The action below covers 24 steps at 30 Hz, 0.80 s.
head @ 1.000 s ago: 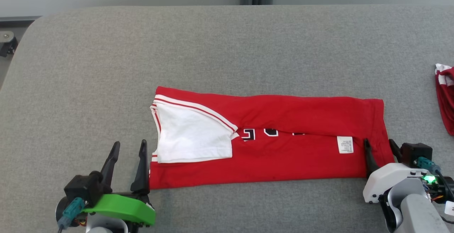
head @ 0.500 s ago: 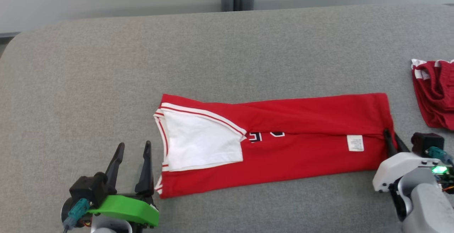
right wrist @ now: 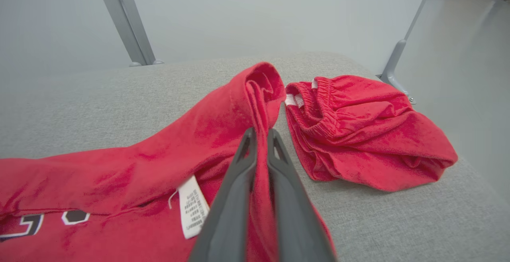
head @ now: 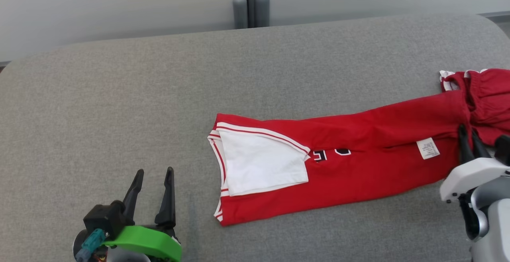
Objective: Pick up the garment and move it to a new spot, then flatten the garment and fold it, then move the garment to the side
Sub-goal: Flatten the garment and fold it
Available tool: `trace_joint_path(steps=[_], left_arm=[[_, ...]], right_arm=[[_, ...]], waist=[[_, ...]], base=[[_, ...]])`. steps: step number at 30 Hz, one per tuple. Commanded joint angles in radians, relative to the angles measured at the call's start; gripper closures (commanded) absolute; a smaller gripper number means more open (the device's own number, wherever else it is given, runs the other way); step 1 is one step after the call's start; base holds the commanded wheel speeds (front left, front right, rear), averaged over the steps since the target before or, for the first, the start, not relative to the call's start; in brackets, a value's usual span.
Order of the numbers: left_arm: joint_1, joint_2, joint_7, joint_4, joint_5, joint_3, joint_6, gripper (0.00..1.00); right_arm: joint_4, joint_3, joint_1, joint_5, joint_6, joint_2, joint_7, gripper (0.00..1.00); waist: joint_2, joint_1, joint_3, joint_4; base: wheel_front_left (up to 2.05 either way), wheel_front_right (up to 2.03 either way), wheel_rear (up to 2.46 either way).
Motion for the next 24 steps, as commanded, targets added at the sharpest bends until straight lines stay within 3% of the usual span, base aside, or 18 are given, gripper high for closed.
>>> trace_joint_path(steps=[1, 13, 24], left_arm=[[0.014, -0.002, -0.003, 0.007, 0.008, 0.004, -0.005, 0.0], [0.024, -0.015, -0.003, 0.025, 0.018, 0.008, -0.02, 0.0], [-0.023, -0.035, -0.003, 0.039, 0.029, 0.0, -0.036, 0.0]], right_arm=[[-0.025, 0.026, 0.018, 0.022, -0.002, 0.01, 0.012, 1.0], [-0.193, 0.357, 0.04, 0.174, -0.002, 0.063, 0.102, 1.0], [-0.075, 0.684, -0.061, 0.407, -0.002, 0.065, 0.034, 1.0]], waist=[[-0.0001, 0.0, -0.009, 0.007], [-0.0001, 0.0, -0.038, 0.054], [-0.0001, 0.0, -0.005, 0.121]], base=[[0.0, 0.0, 0.0], [0.0, 0.0, 0.0], [0.0, 0.0, 0.0]])
